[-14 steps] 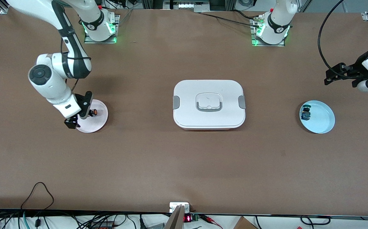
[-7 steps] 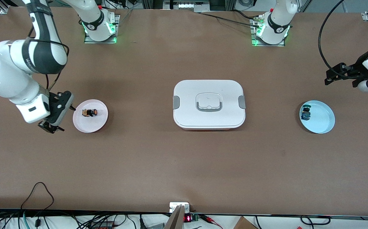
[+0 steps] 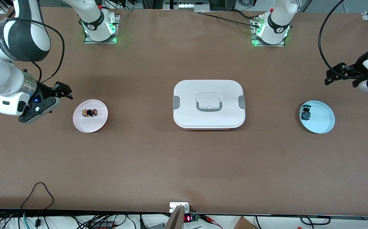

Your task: Transfer orange switch to right arm and place

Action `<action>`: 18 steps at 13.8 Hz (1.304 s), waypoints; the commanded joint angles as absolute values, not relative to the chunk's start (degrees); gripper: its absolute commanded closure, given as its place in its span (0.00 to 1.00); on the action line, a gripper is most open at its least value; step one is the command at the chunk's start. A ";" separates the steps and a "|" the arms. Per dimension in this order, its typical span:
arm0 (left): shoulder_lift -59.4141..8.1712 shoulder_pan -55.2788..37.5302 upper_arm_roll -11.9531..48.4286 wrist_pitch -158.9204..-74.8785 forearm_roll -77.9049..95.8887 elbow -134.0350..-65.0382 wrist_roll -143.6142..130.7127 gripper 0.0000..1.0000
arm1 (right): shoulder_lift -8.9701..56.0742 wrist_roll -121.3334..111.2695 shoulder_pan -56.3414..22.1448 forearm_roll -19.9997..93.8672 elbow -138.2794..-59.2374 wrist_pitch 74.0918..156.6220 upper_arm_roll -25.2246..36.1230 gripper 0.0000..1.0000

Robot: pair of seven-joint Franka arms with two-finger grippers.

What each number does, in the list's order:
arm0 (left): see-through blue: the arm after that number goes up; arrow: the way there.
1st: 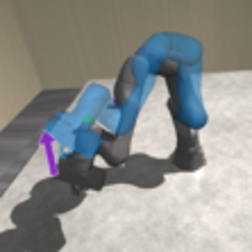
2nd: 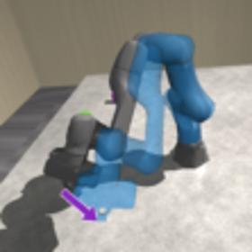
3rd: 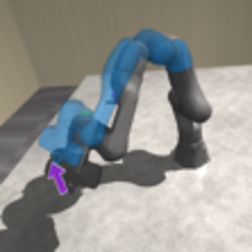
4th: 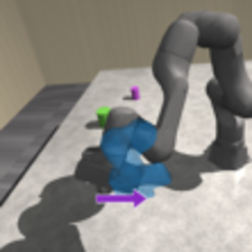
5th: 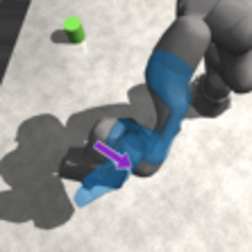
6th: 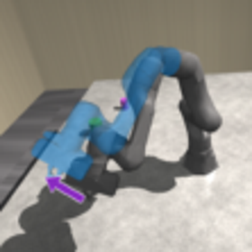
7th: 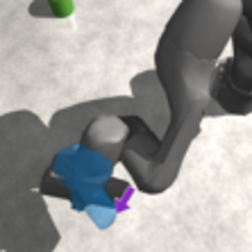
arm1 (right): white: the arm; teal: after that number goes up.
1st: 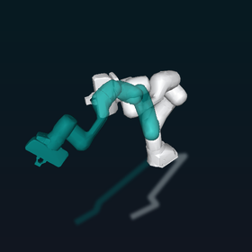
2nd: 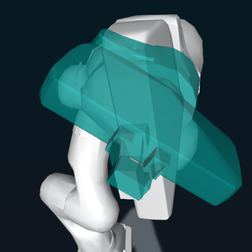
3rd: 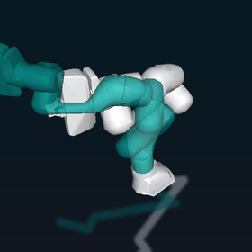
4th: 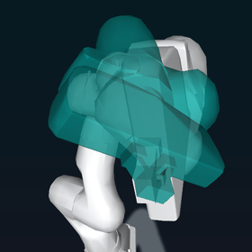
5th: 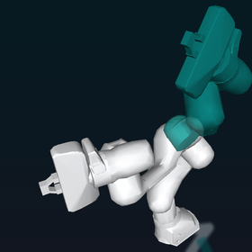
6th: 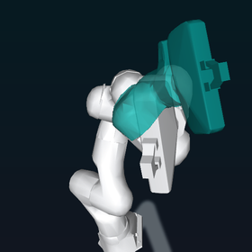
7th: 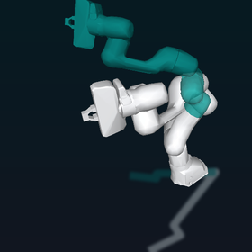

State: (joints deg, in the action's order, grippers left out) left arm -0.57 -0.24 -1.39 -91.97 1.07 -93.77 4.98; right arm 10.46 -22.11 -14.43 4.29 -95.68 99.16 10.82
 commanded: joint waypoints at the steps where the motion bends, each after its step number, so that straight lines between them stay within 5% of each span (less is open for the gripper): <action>1: -1.32 -0.26 -1.41 -91.32 -0.09 -91.93 5.98 0.00 | 9.76 -6.81 -14.76 4.04 -91.86 90.30 10.55 0.00; 10: -1.41 -0.26 -1.41 -91.49 -0.52 -91.93 6.06 0.00 | 7.82 -2.55 -4.76 3.43 -86.57 86.31 10.29 0.00; 13: -1.41 -0.53 -1.32 -91.49 -0.70 -91.93 6.06 0.00 | 7.38 -1.59 -7.10 -3.40 -87.01 87.00 8.97 0.00; 18: -1.41 -0.53 -1.32 -91.49 -0.70 -91.93 6.06 0.00 | 1.07 -0.97 -8.09 -3.16 -97.19 96.32 9.14 0.00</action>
State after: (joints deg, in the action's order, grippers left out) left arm -0.57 -0.27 -1.35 -91.97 1.05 -93.70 4.99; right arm 6.29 -1.73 -8.34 -2.65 -90.18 92.26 9.16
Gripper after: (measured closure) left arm 0.000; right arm 0.000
